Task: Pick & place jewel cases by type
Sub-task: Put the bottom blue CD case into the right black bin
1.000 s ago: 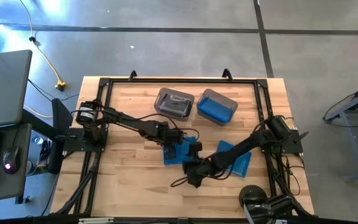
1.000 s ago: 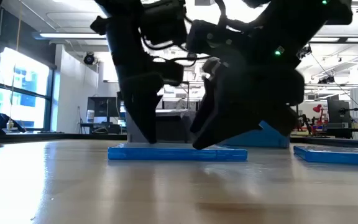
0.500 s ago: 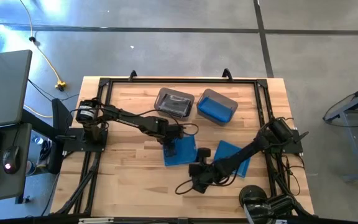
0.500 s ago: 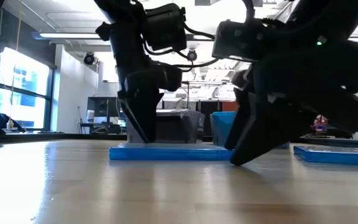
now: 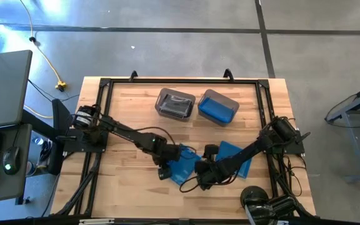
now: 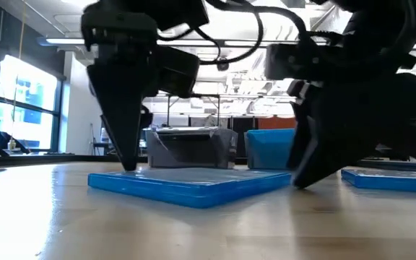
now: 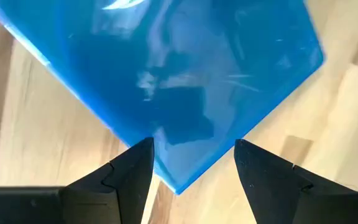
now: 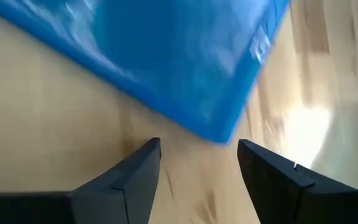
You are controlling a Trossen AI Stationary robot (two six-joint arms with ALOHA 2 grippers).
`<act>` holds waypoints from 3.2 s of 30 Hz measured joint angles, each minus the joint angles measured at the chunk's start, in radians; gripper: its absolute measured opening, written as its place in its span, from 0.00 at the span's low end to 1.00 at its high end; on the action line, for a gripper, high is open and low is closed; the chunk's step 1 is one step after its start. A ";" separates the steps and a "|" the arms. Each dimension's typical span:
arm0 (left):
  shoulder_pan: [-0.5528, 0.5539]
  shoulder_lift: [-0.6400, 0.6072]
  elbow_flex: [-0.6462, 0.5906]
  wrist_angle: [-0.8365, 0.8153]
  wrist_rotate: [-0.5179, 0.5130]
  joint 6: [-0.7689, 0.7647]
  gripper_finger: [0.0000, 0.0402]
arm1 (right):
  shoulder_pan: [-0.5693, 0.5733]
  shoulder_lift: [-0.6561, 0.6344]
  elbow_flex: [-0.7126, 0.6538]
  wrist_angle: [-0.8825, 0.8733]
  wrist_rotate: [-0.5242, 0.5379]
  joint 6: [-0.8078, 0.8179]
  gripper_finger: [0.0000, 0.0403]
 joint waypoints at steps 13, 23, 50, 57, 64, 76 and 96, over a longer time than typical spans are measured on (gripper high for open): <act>-0.008 -0.113 0.000 -0.021 -0.360 -0.045 0.55 | 0.028 -0.014 -0.015 0.081 -0.119 0.183 0.52; 0.033 -0.094 -0.077 0.004 -0.313 0.002 0.55 | 0.023 -0.012 -0.014 0.074 -0.096 0.238 0.52; 0.173 -0.092 -0.276 0.439 0.145 -0.079 0.55 | 0.005 0.052 -0.011 0.208 -0.093 0.383 0.52; 0.175 -0.092 -0.248 0.454 0.280 -0.067 0.55 | 0.002 0.052 -0.011 0.206 -0.094 0.382 0.52; 0.175 -0.124 -0.222 0.428 0.353 -0.043 0.55 | 0.001 0.051 -0.012 0.204 -0.126 0.348 0.52; 0.171 -0.193 -0.209 0.681 0.382 -0.019 0.55 | 0.007 0.052 -0.013 0.226 -0.072 0.309 0.52; 0.161 -0.156 -0.214 0.570 0.157 0.341 0.55 | -0.001 0.048 -0.014 0.302 -0.039 0.188 0.52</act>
